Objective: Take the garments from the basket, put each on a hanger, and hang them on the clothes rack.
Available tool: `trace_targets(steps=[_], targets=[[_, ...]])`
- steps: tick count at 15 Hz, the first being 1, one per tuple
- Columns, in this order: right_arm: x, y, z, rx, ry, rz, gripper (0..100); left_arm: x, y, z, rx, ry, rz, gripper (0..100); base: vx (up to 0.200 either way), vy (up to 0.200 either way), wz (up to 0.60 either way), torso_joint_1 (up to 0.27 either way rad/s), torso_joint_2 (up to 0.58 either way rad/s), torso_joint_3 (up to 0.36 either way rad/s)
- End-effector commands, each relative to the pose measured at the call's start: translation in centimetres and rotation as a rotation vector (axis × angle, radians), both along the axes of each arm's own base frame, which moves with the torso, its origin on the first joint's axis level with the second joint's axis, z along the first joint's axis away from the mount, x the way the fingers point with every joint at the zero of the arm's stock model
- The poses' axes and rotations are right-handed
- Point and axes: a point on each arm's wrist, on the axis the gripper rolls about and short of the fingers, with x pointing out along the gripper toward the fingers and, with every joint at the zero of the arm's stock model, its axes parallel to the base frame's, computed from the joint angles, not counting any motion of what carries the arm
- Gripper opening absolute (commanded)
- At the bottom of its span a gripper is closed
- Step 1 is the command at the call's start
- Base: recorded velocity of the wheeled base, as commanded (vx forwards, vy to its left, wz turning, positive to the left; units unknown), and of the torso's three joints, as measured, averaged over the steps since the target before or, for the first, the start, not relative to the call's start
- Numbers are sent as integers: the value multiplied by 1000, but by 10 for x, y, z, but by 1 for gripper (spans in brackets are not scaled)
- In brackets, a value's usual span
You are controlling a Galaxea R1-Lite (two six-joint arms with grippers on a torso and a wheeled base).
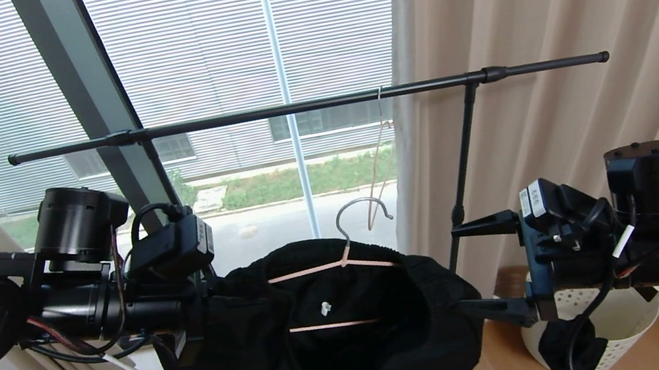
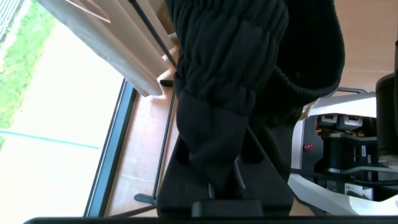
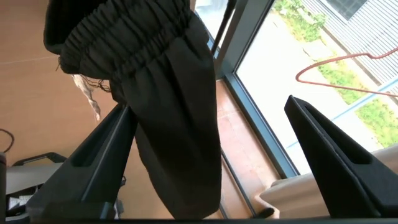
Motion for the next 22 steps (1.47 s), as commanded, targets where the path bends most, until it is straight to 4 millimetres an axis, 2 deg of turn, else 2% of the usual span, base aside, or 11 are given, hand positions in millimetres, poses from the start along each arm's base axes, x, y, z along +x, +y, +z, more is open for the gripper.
trace_targets(steps=[1, 5, 11, 13, 16, 19, 22], targets=[[1, -1, -2, -3, 3, -4, 100, -1, 3, 2, -4, -6, 11, 0, 0, 0, 0, 0, 0, 0], [8, 0, -22, -68, 3, 16, 100, 0, 4, 4, -26, 14, 17, 0, 0, 0, 0, 0, 0, 0], [15, -2, -28, -60, 26, 21, 100, 1, 7, 4, -35, 26, 36, 0, 0, 0, 0, 0, 0, 0], [21, -14, -26, 16, 46, 91, 100, -3, 8, 10, -69, 43, 34, 0, 0, 0, 0, 0, 0, 0], [40, -32, -36, 80, 86, 121, 100, -6, 9, 19, -110, 71, 69, 0, 0, 0, 0, 0, 0, 0], [51, -33, -51, 85, 123, 124, 100, -9, 8, 30, -187, 97, 84, 0, 0, 0, 0, 0, 0, 0], [58, -32, -57, 85, 136, 123, 100, -13, 8, 38, -219, 106, 103, 0, 0, 0, 0, 0, 0, 0]])
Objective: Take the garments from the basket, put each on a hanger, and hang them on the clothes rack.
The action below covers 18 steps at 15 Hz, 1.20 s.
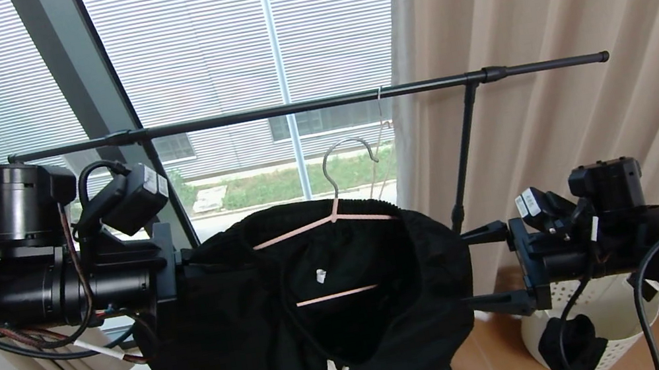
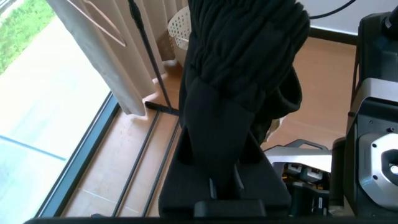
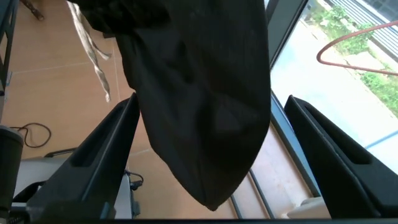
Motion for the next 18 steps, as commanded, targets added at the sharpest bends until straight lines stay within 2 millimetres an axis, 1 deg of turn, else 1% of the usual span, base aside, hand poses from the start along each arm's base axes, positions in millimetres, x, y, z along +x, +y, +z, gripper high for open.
trace_targets(steps=[1, 6, 8, 11, 12, 15, 18], targets=[[7, 0, -13, -3, 40, -7, 100, -8, 0, 9, -18, -9, 5, 0, 0, 0, 0, 0, 0, 0], [14, 2, -31, -15, 94, -11, 100, -21, -4, 22, -55, 3, -3, 0, 0, 0, 0, 0, 0, 0], [16, 2, -34, -16, 100, -13, 100, -29, -6, 30, -73, -4, -10, 0, 0, 0, 0, 0, 0, 0], [16, 2, -34, -15, 101, -14, 100, -33, -5, 31, -81, 7, -4, 0, 0, 0, 0, 0, 0, 0], [16, 2, -33, -14, 99, -14, 0, -33, -5, 30, -82, 9, -3, 0, 0, 0, 0, 0, 0, 0], [16, 1, -30, -12, 90, -18, 0, -35, -3, 27, -79, 21, 2, 0, 0, 0, 0, 0, 0, 0], [20, -8, -26, -9, 72, -46, 0, -40, 3, 29, -91, 19, 31, 0, 0, 0, 0, 0, 0, 0]])
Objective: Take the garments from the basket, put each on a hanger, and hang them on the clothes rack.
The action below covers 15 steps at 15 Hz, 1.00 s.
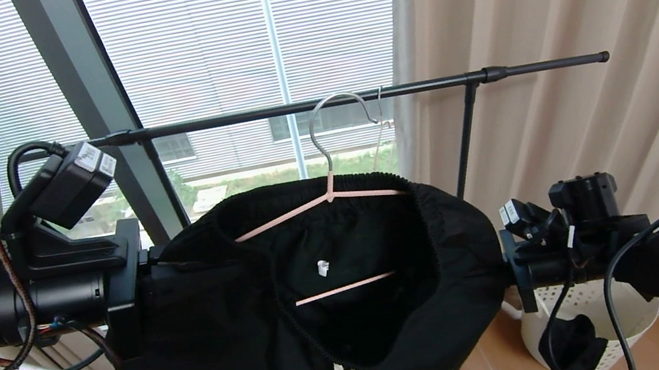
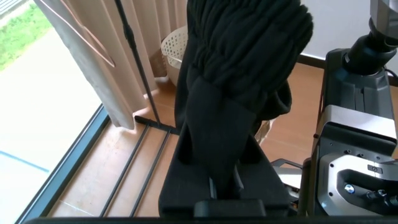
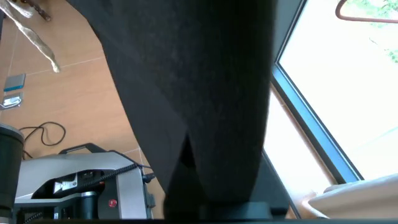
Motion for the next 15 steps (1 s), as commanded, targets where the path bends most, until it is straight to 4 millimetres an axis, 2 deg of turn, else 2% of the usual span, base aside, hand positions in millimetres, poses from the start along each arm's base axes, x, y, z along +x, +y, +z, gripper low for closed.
trace_targets(steps=[1, 6, 13, 14, 15], targets=[[2, -7, 2, 1, -10, -20, 0, -5, 4, 2, -9, -7, 15, 0, 0, 0, 0, 0, 0, 0], [4, -12, 3, 2, -16, -36, 0, -13, 15, 0, -12, -10, 57, 0, 0, 0, 0, 0, 0, 0], [-3, -9, 8, 3, -3, -27, 0, -8, 13, -1, -17, -27, 53, 0, 0, 0, 0, 0, 0, 0], [-2, -9, 8, 3, -2, -27, 100, -8, 13, -2, -17, -25, 53, 0, 0, 0, 0, 0, 0, 0], [-2, -9, 8, 4, -8, -27, 100, -8, 13, -1, -19, -23, 58, 0, 0, 0, 0, 0, 0, 0]])
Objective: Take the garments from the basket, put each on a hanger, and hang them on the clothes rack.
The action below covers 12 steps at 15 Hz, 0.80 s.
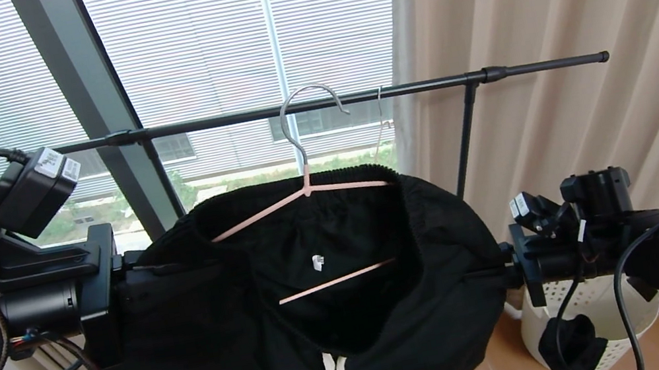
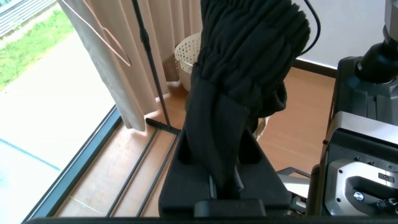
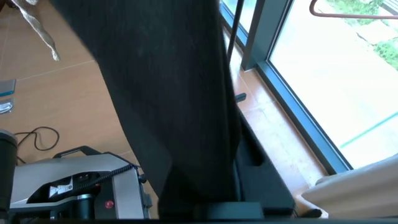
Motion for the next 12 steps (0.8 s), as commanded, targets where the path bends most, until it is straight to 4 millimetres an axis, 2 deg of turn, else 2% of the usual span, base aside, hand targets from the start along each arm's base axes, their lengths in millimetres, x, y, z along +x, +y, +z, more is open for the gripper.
trace_targets(steps=[1, 8, 10, 12], targets=[[-1, 0, 2, 3, -9, 4, 100, 2, 0, -1, 1, 6, 3, 0, 0, 0, 0, 0, 0, 0], [0, -1, 3, 1, -37, 15, 100, 15, 17, -8, 3, 40, 91, 0, 0, 0, 0, 0, 0, 0], [2, 1, 7, 13, -11, -2, 100, 22, 19, -10, 0, 51, 114, 0, 0, 0, 0, 0, 0, 0], [-1, 10, 21, 30, 6, -18, 100, 34, 19, -15, -8, 79, 168, 0, 0, 0, 0, 0, 0, 0]])
